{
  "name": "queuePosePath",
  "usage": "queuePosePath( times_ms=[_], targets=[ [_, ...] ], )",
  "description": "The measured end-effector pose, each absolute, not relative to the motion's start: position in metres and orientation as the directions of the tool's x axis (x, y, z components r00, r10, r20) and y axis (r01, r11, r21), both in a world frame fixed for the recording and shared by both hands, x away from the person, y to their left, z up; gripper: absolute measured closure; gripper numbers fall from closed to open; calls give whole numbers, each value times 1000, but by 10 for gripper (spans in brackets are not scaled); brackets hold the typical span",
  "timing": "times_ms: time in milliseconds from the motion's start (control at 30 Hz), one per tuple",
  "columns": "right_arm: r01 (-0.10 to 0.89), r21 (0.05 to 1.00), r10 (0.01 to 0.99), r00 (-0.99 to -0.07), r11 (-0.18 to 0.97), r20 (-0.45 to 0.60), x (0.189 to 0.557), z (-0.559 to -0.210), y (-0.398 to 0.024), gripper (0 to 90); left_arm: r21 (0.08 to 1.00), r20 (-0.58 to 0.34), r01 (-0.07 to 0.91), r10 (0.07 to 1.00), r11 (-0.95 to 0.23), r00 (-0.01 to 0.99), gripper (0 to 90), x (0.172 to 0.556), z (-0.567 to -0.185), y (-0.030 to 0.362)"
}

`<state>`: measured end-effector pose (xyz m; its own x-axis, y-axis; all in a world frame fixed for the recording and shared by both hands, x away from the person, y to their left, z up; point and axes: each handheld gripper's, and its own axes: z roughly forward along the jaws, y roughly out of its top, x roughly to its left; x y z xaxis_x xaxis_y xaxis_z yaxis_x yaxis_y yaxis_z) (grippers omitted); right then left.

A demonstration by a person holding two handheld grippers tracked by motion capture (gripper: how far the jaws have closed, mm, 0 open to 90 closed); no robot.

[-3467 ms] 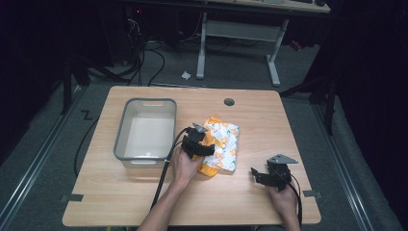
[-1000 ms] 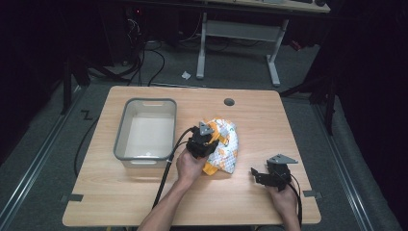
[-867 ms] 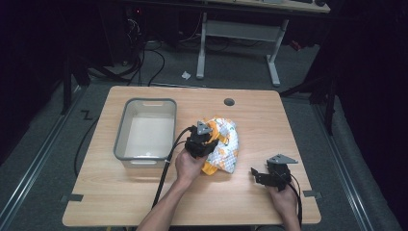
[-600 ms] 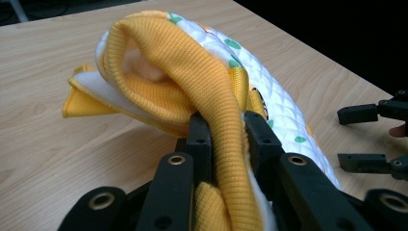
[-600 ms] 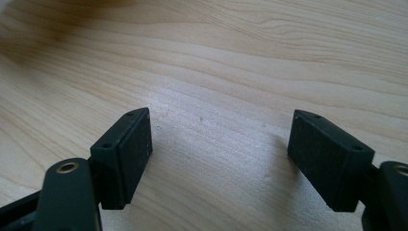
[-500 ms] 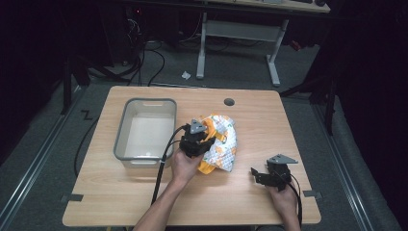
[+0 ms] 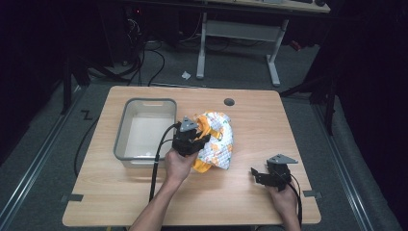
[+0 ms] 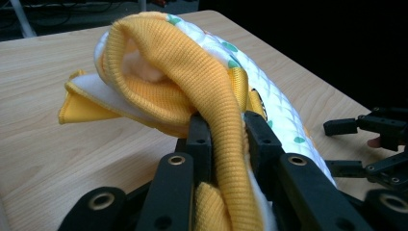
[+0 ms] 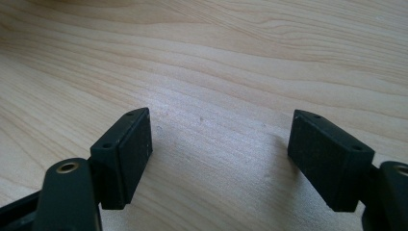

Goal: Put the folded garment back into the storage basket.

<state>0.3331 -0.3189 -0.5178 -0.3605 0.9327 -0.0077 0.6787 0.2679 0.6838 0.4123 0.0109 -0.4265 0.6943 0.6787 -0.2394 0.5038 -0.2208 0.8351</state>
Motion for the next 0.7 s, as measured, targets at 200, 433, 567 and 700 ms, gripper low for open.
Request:
queuePosePath(
  times_ms=[200,433,567,700],
  targets=[
    [679,684,933,-360,268,-8,333,-518,-319,236,837,-256,507,671,-207,696,752,412,-421,19],
    [678,684,933,-361,268,-8,333,-518,-319,236,848,-278,502,662,-171,696,751,411,-409,32],
    [678,684,933,-361,269,-8,333,-518,-319,237,847,-295,509,660,-155,691,751,412,-407,38],
    [678,684,933,-361,268,-8,333,-518,-319,236,845,-300,512,658,-152,691,751,412,-406,40]
  ],
)
